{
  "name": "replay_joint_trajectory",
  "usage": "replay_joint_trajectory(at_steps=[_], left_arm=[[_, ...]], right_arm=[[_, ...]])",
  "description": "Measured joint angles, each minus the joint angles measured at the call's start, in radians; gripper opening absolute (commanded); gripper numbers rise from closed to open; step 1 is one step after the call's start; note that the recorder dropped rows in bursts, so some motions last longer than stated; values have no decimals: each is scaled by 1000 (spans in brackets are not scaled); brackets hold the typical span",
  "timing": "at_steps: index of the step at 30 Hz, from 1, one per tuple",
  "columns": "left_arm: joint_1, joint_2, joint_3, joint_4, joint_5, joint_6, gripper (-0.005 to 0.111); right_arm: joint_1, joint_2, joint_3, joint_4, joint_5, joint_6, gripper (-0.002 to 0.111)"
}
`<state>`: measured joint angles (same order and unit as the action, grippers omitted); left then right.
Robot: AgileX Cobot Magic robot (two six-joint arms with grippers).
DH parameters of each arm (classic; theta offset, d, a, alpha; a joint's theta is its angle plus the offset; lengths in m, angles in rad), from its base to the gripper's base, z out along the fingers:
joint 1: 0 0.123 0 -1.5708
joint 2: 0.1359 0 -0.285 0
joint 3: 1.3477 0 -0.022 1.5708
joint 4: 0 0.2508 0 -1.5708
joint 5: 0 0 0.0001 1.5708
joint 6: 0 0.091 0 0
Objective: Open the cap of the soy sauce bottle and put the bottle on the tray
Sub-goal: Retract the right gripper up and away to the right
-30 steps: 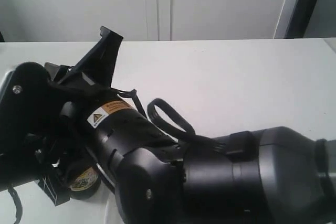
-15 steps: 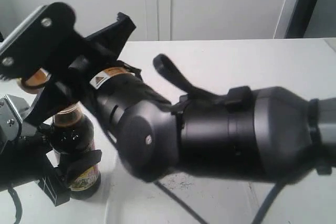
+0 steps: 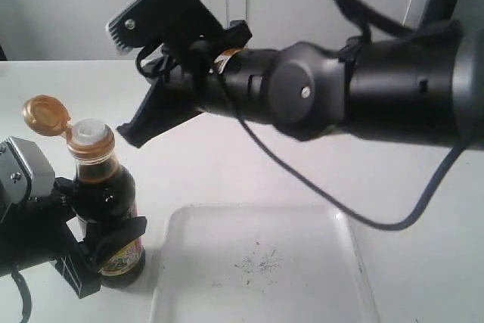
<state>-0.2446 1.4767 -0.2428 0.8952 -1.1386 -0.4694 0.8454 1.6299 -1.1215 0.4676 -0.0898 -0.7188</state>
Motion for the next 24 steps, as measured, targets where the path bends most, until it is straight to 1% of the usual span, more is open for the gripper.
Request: replay_joint_trajectory(at_steps=[7,11,18,24], left_arm=[[0,0,0,0,0,0,0],[0,0,0,0,-2,0,0],[0,2,0,8,-12,3,0],[0,4,1,8,-19,3,0]], right_arm=[[-148,-51,-40,-7,335,-1,0],[-188,-52,-42,-31,503,-7,0],[-244,-52,-42,-159,768,19,0],[-348,-53,-42,-261,977,85,0]])
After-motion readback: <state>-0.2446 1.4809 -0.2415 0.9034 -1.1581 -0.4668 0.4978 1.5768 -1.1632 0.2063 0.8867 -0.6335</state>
